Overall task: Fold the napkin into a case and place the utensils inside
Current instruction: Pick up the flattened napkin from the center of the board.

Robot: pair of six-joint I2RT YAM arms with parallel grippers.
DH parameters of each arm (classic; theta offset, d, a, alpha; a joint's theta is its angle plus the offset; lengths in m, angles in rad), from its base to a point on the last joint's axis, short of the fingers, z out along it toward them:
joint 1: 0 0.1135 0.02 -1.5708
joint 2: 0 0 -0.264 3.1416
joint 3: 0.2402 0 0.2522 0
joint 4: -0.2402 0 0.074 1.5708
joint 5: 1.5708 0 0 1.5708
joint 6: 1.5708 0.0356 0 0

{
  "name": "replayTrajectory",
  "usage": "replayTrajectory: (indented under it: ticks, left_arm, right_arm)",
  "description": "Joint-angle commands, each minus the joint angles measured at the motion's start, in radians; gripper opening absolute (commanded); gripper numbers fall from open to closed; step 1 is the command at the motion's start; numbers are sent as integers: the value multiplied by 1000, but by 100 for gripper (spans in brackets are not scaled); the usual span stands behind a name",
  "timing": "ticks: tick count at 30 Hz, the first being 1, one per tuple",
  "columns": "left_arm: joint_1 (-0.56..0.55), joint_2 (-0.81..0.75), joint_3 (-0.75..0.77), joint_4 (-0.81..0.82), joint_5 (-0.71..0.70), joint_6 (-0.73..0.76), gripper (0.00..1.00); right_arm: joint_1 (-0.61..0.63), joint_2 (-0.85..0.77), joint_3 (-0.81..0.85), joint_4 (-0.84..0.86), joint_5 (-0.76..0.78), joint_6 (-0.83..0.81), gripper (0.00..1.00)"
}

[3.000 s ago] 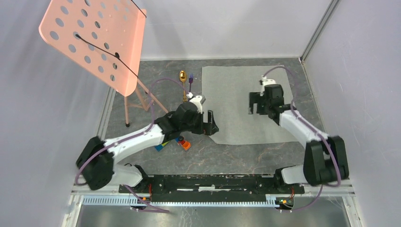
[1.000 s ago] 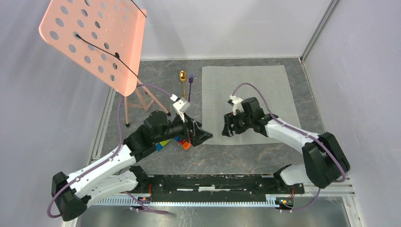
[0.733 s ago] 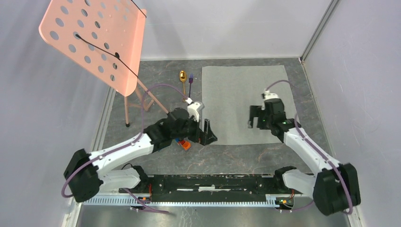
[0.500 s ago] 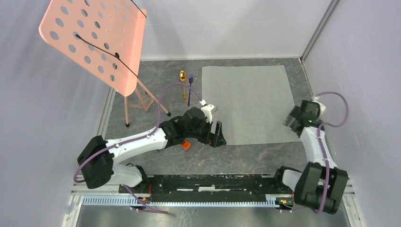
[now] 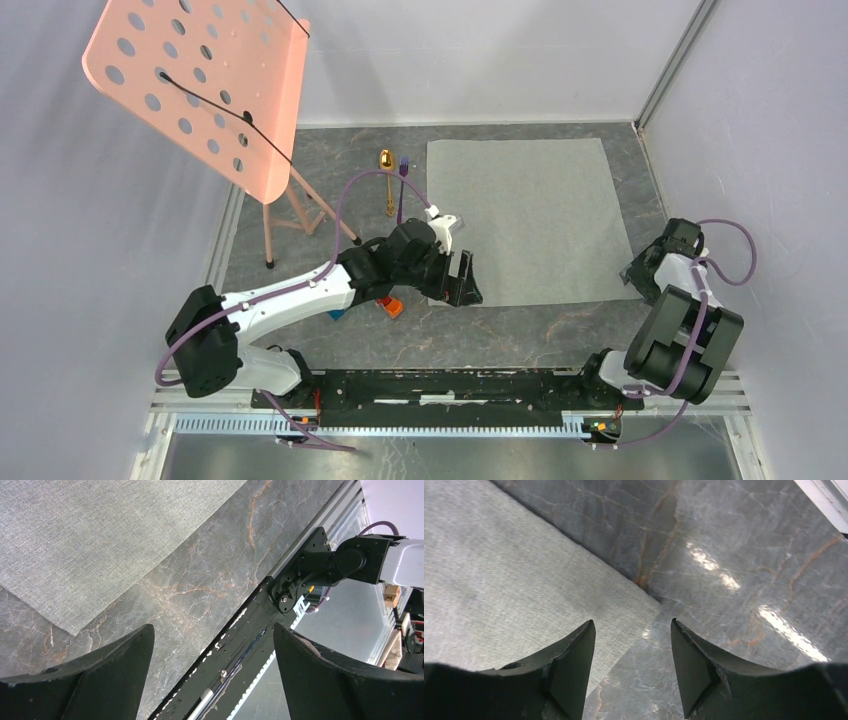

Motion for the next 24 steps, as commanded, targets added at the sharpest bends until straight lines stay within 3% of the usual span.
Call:
replayTrajectory:
  ticks: [1, 6, 24]
  left_arm:
    - [1, -16, 12, 51, 8, -71, 94]
    - [0, -11, 23, 54, 12, -88, 94]
    - [-2, -2, 42, 28, 17, -80, 94]
  right_arm:
    - [-1, 11, 36, 70, -71, -10, 62]
    - [-1, 38, 1, 89, -41, 9, 55]
    - [-3, -39, -32, 117, 27, -30, 57]
